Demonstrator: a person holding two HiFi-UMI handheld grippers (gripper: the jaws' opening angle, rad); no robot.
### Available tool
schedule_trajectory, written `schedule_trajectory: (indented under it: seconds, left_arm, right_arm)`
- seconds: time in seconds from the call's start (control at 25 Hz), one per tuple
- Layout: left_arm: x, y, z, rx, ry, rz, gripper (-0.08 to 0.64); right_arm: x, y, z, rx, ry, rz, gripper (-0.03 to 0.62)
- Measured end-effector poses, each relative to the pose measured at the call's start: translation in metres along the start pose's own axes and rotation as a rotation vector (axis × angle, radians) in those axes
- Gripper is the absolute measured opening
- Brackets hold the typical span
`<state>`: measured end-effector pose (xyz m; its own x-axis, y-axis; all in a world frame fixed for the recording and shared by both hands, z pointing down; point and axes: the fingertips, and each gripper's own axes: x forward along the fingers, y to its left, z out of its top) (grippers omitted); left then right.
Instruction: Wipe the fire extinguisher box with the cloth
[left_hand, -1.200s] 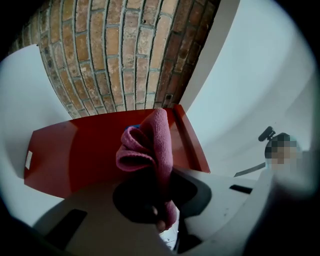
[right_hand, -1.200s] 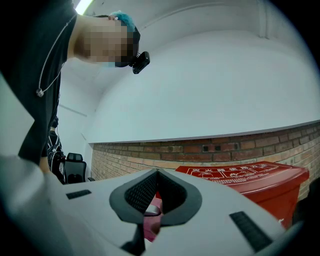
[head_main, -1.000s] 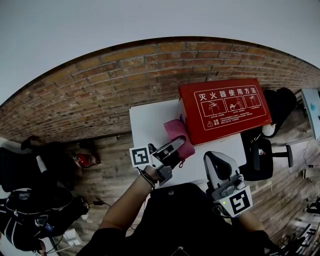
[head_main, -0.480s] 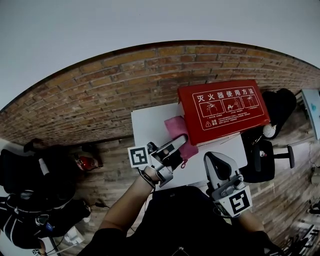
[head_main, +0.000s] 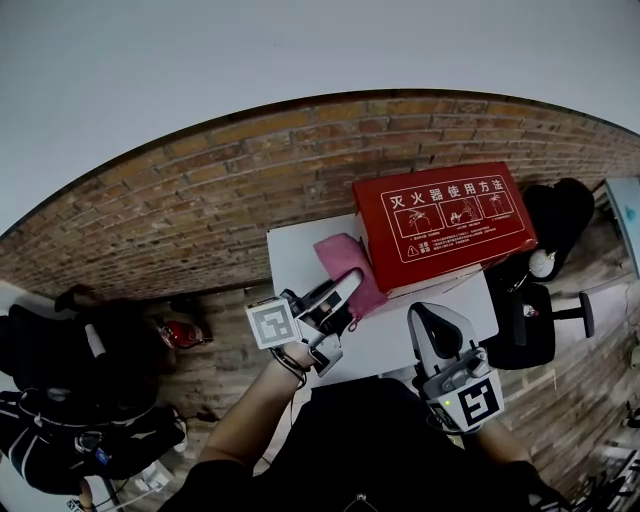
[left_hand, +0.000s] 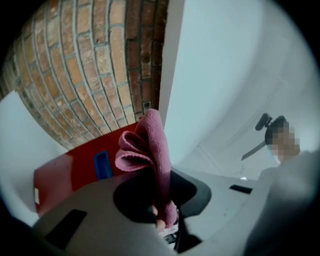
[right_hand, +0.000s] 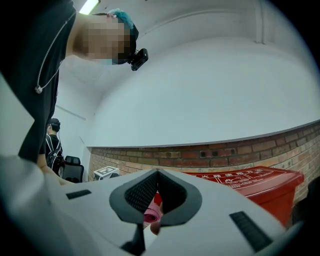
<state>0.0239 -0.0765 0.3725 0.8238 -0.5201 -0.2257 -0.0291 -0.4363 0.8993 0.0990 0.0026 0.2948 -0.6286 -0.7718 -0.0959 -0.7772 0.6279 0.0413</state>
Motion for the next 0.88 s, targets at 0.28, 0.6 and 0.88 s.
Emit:
schedule_trajectory:
  seconds: [0.28,0.6,0.88]
  left_arm:
    - [-0.026,-0.027,0.018,0.469,-0.021,0.189,0.094]
    - [-0.054,-0.075,0.017,0.975,-0.077,0.337,0.094]
    - [-0.068,-0.092,0.006,1.121,-0.082,0.389,0.093]
  right_arm:
    - [0.008,0.002,-0.007,0.042,0.03,0.014,0.02]
    - [0.022,0.006,-0.006,0.041,0.013,0.034,0.02]
    - [0.028,0.003,-0.006,0.003,-0.008,0.033,0.02]
